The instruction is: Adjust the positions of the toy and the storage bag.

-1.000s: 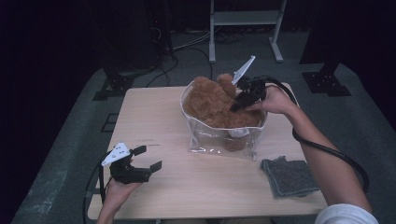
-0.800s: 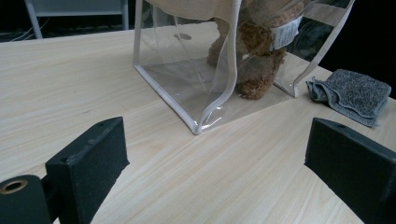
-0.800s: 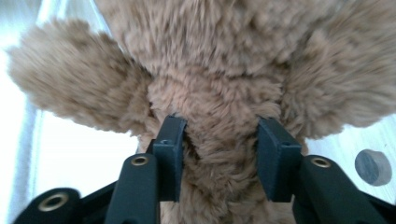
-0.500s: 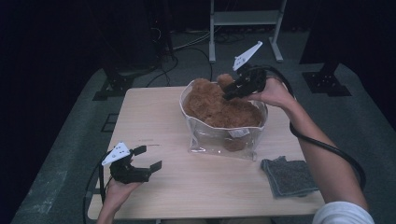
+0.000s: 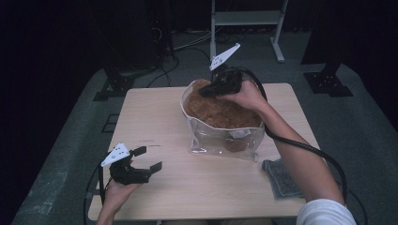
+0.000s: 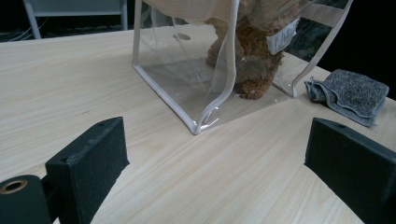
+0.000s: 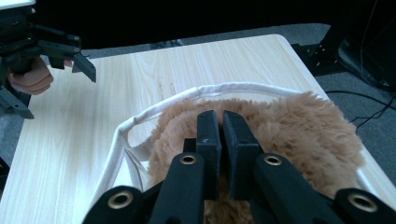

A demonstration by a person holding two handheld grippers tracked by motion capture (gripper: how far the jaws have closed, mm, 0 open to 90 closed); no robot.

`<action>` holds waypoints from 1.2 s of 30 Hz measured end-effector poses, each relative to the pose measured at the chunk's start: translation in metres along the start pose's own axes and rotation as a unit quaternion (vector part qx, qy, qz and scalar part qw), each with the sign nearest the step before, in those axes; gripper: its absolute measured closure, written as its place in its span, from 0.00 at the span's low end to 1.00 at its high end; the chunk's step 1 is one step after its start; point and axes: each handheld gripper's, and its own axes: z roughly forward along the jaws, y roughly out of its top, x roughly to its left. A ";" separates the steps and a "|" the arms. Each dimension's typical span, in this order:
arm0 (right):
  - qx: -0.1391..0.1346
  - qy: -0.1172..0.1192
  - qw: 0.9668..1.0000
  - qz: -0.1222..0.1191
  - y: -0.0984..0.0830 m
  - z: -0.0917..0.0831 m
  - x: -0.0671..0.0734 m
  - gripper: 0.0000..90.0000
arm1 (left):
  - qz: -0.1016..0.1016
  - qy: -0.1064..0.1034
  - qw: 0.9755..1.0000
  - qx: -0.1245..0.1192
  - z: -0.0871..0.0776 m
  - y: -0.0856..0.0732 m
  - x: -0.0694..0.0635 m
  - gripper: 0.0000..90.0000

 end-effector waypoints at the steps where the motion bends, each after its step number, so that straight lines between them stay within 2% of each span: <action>1: -0.002 0.000 1.000 0.004 -0.003 0.001 -0.002 0.96 | 0.000 0.000 1.000 0.000 0.000 0.000 0.000 0.05; 3: -0.008 0.004 1.000 0.020 -0.008 0.003 -0.005 0.98 | 0.000 0.000 1.000 0.001 0.000 0.000 0.000 0.05; 7: -0.002 0.003 1.000 0.025 -0.015 0.009 -0.005 0.99 | 0.001 0.000 1.000 0.002 0.000 0.000 0.000 0.05; 11: 0.045 -0.004 0.999 0.029 -0.025 0.022 -0.004 1.00 | 0.000 -0.001 1.000 0.002 0.000 0.000 0.000 0.05; 14: 0.058 -0.007 0.998 0.035 -0.025 0.025 -0.003 1.00 | 0.001 0.001 1.000 0.003 0.000 0.000 0.000 0.05; 18: 0.086 -0.014 0.996 0.027 -0.025 0.029 0.000 1.00 | 0.002 0.000 1.000 0.001 -0.001 0.001 -0.001 0.05; 20: 0.091 -0.009 0.995 0.034 -0.029 0.032 -0.002 1.00 | 0.002 0.000 1.000 0.000 -0.002 0.001 -0.002 0.05; 22: 0.076 -0.005 0.996 0.042 -0.029 0.030 -0.001 0.99 | 0.002 0.001 1.000 -0.001 -0.003 0.001 -0.001 0.05; 23: 0.064 -0.003 0.997 0.040 -0.028 0.027 -0.002 0.95 | 0.002 0.002 1.000 -0.002 -0.003 0.001 -0.001 0.05; 27: 0.017 -0.004 0.999 0.044 -0.021 0.005 0.000 0.86 | 0.005 0.004 1.000 -0.005 -0.003 0.003 -0.001 0.05; 28: 0.005 -0.002 0.999 0.051 -0.021 -0.004 0.001 0.84 | 0.005 0.004 1.000 -0.006 -0.002 0.003 -0.002 0.05; 33: -0.023 -0.003 0.998 0.060 -0.030 -0.036 0.005 0.71 | 0.013 0.008 1.000 -0.003 -0.003 0.004 -0.004 0.04; 36: -0.034 -0.007 0.997 0.063 -0.037 -0.054 0.010 0.66 | 0.010 0.010 1.000 -0.009 -0.004 0.004 -0.002 0.04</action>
